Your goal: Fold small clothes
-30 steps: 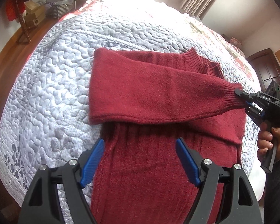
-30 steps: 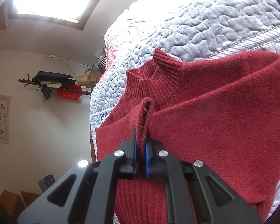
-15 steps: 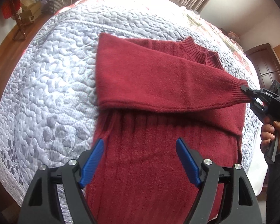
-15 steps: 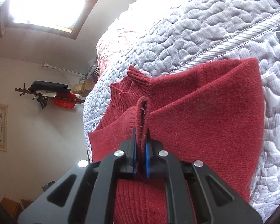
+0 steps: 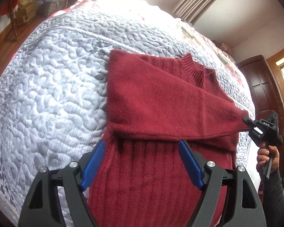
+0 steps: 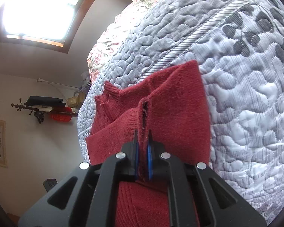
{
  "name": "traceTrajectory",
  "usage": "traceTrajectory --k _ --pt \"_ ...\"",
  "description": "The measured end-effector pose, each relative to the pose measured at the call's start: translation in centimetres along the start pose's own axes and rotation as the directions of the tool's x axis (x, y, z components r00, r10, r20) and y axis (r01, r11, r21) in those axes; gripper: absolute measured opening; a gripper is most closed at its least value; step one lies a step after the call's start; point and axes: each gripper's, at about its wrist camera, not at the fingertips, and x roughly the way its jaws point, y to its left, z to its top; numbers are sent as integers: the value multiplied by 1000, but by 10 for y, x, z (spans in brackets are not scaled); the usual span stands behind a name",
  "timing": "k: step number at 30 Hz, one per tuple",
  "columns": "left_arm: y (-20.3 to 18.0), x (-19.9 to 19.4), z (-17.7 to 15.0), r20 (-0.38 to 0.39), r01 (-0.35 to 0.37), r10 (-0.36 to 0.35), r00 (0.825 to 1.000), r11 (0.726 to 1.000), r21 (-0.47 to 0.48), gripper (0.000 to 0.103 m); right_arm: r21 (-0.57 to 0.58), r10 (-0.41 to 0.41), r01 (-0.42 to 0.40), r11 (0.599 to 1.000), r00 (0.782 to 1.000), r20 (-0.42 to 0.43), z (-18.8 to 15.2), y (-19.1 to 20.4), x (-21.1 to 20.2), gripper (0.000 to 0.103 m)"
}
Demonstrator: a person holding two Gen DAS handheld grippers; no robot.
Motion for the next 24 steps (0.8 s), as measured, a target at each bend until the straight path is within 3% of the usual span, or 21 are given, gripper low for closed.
traceTrajectory --k 4,9,13,16,17,19,24 --pt "-11 12 13 18 58 -58 998 998 38 83 13 -15 15 1000 1000 -20 -4 -15 1 6" --pt "-26 42 18 -32 117 -115 993 989 87 83 23 -38 38 999 999 -32 -4 -30 9 10" --pt "-29 59 15 -63 130 -125 990 988 85 83 13 -40 41 999 999 -23 5 -33 9 19" --pt "-25 66 13 -77 126 -121 990 990 60 83 2 -40 40 999 998 -38 13 -33 15 19" --pt "-24 69 13 -80 125 -121 989 991 54 83 -9 -38 38 999 998 -44 14 -31 16 19" --pt "-22 74 12 -92 113 -108 990 992 54 83 -51 -45 43 998 999 -28 16 -22 14 6" --pt "-19 83 7 -112 93 -87 990 994 57 83 -96 -91 90 991 996 -7 16 -21 15 6"
